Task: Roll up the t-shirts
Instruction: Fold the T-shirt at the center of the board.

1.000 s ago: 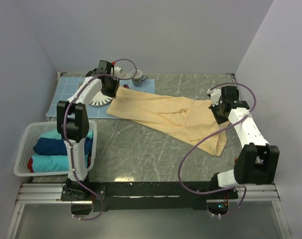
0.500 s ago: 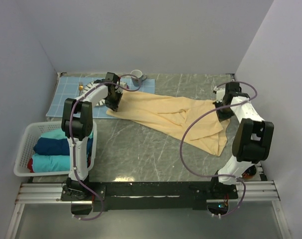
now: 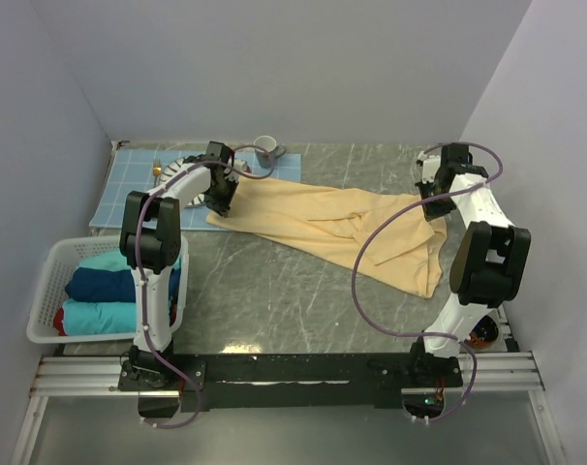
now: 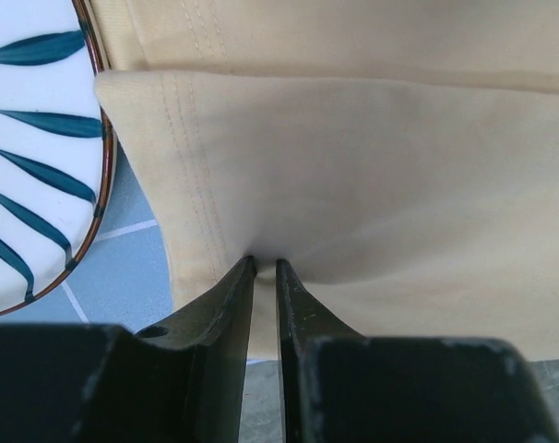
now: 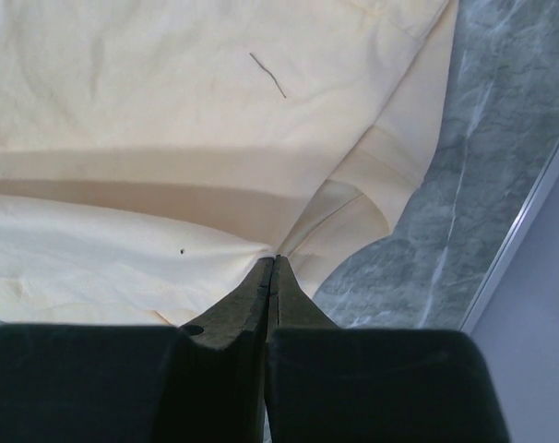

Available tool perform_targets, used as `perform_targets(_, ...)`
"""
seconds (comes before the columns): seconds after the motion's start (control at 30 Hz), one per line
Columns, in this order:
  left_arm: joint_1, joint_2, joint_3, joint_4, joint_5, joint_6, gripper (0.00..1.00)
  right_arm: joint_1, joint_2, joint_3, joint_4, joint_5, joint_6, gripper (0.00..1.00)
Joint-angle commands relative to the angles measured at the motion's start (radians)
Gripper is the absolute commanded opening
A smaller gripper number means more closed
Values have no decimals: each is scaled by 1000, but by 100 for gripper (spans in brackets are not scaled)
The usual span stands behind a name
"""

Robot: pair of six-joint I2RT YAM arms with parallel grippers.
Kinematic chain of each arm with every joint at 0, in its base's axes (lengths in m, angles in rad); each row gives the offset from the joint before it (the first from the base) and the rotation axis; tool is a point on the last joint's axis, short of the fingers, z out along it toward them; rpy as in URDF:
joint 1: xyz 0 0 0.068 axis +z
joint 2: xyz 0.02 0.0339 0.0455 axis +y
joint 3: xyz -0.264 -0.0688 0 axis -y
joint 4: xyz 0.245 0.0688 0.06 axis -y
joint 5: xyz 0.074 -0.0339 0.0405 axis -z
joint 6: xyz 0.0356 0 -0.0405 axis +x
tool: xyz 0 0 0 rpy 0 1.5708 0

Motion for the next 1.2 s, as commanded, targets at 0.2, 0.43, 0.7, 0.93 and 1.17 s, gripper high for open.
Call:
perform_targets(0.2,10,-9,-8,24,-83,0,20,-9,70,112,-10,7,8,0)
perform_targets(0.43,9,-4,90,28,-63,-5,20,-9,96,155,-45,6,-12,0)
perform_targets(0.7,10,24,162,30,-45,9,27,-9,115,180,-77,-16,-6,0)
perform_targets(0.93,13,73,227,59,-37,36,35,-9,130,189,-89,-34,5,0)
perform_targets(1.17,13,148,319,79,-78,21,37,-9,119,168,-92,-33,7,0)
